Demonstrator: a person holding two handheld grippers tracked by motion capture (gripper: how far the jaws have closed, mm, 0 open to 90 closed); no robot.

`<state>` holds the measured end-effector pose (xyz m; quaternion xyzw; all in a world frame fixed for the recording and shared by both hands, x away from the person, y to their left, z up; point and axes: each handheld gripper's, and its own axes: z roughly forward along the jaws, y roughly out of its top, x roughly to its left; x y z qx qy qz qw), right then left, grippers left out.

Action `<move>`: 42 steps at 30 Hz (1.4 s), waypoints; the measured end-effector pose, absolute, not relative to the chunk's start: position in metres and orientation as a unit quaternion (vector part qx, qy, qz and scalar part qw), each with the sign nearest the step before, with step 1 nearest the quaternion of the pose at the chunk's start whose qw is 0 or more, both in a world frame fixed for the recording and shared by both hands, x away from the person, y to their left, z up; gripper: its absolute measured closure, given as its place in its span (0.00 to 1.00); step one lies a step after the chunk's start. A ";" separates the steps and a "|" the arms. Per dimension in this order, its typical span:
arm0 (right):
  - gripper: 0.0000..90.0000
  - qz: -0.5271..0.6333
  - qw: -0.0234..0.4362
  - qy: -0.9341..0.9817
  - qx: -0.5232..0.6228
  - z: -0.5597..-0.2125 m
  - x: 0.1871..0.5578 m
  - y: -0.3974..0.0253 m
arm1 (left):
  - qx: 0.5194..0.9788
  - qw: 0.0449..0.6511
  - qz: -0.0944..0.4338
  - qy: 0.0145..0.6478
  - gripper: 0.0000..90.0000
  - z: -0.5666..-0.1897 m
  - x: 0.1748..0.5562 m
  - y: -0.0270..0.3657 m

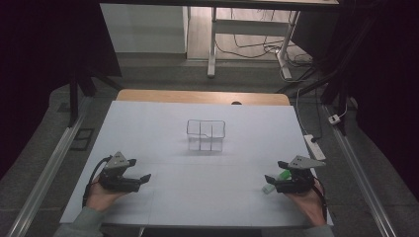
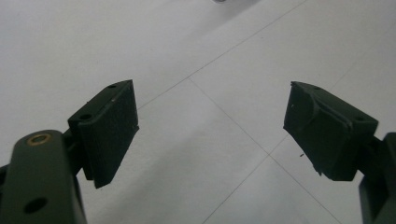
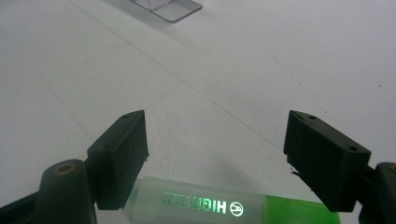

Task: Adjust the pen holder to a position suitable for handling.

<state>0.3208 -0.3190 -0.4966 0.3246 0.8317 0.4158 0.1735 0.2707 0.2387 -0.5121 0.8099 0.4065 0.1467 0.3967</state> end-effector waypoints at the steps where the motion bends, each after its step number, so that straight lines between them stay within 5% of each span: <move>1: 0.24 0.414 0.176 0.832 0.325 -0.497 0.321 -0.318 | 0.809 0.397 0.146 0.407 0.20 -0.512 0.271 0.239; 42: 0.25 0.417 0.170 0.833 0.322 -0.494 0.320 -0.316 | 0.810 0.402 0.144 0.401 0.20 -0.507 0.268 0.238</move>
